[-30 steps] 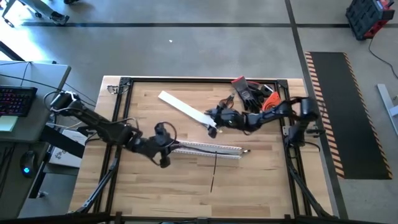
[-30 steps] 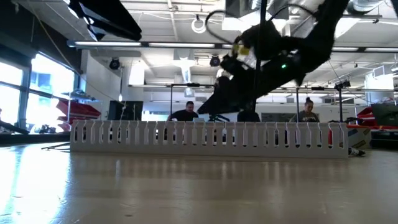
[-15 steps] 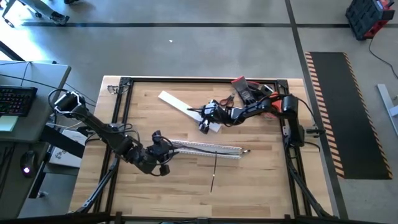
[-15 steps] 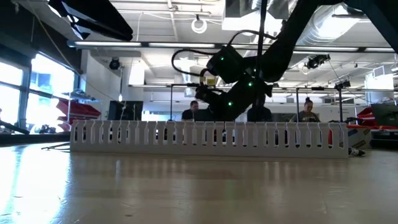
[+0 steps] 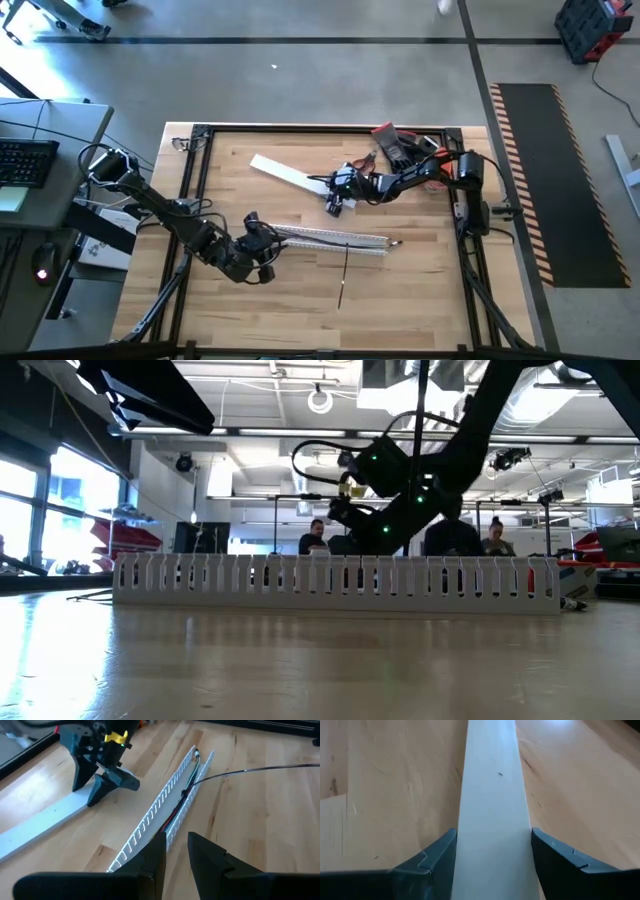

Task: Ziptie cables
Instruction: Close the cable duct lid

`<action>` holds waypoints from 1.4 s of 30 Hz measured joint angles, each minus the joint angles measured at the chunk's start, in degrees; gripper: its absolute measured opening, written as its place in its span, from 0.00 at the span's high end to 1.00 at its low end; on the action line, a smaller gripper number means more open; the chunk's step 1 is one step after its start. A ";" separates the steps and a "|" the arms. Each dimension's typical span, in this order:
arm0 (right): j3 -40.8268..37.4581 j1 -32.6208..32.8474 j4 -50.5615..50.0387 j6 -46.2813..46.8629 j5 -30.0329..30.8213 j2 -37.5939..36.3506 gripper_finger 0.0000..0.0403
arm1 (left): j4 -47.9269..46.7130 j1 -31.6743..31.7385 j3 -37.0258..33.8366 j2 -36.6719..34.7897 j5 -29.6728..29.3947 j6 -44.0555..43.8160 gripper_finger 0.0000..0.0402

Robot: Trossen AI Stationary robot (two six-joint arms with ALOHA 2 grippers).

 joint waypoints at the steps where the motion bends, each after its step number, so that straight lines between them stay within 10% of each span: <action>1: -0.42 0.14 0.89 0.06 -0.04 0.00 0.50 | 0.02 -0.08 0.00 0.00 -0.48 -0.07 0.85; 11: -1.36 4.26 -9.33 0.55 1.10 -6.33 0.51 | -0.42 -0.29 0.00 0.00 -0.65 -0.10 0.97; 16: -2.19 6.10 -20.14 -0.56 0.88 -15.37 0.96 | -0.61 -0.29 0.00 -0.14 -1.04 0.38 0.99; 24: -3.37 8.56 -22.68 -2.19 -0.25 -25.14 0.97 | -0.29 -0.60 0.00 -0.29 -3.59 2.04 0.99; 30: -4.01 8.33 -11.95 -10.54 -6.65 -21.20 0.82 | -0.33 -0.60 0.00 -0.33 -3.39 2.20 0.99; 42: -1.60 -0.80 2.03 -17.56 -14.21 -5.80 0.19 | -0.52 -0.60 0.00 -0.33 -0.50 2.59 0.99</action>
